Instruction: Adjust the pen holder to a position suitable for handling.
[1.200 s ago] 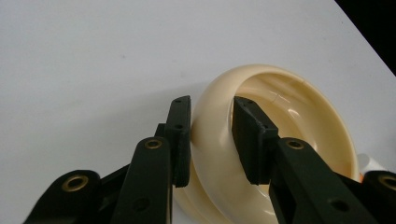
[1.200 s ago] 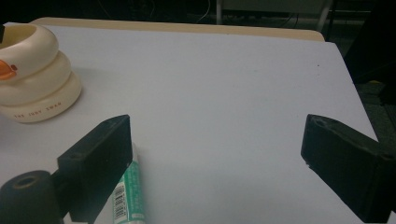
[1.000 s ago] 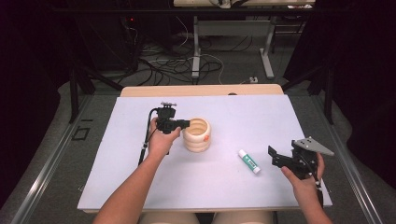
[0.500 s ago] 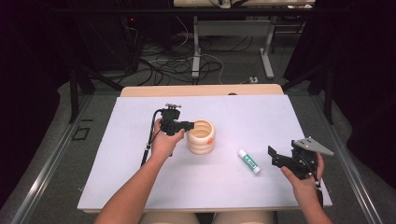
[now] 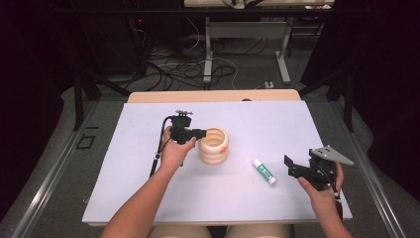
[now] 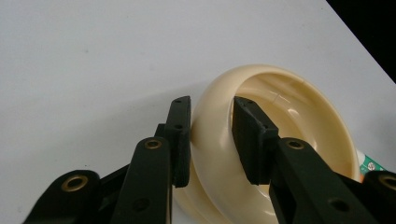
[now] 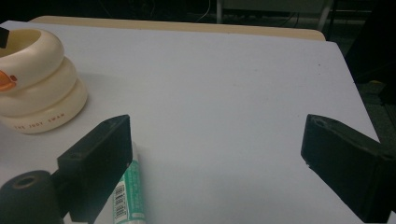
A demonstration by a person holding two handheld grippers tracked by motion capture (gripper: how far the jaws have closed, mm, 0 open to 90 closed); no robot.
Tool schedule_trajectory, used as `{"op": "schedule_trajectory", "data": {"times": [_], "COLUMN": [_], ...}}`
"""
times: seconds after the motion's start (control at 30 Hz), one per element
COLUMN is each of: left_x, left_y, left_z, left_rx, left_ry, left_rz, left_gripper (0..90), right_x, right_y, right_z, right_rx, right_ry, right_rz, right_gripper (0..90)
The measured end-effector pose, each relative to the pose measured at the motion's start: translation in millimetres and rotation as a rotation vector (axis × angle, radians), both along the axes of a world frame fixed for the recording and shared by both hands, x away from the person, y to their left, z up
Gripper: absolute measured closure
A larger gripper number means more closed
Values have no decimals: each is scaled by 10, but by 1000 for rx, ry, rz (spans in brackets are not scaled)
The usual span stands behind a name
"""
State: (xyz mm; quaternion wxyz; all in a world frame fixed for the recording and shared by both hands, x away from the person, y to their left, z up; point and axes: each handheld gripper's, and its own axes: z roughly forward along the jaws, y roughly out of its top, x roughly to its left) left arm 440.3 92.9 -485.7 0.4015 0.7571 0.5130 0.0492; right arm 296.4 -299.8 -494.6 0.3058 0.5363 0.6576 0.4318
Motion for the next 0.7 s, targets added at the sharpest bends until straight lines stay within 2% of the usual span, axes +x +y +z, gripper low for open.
{"op": "schedule_trajectory", "data": {"times": [0.27,0.43,0.57,0.6,0.67,0.7], "left_x": [-7,-32,-54,-60,-80,-86], "left_y": [-1,11,39,49,58,64], "left_z": [0,29,68,77,98,105], "left_rx": [22,29,30,30,34,41], "left_ry": [-19,-51,-73,-78,-89,-98], "left_rz": [9,10,16,13,14,10], "left_gripper": [598,537,496,486,471,465], "right_x": [4,0,8,1,5,0], "right_y": [8,0,10,11,19,14], "right_z": [-5,0,-10,-5,-10,-1], "right_rx": [5,-6,-2,-1,-2,-8], "right_ry": [-8,2,-14,-3,-11,2], "right_rz": [-2,6,6,7,2,10], "right_gripper": [84,94,100,101,101,102]}}
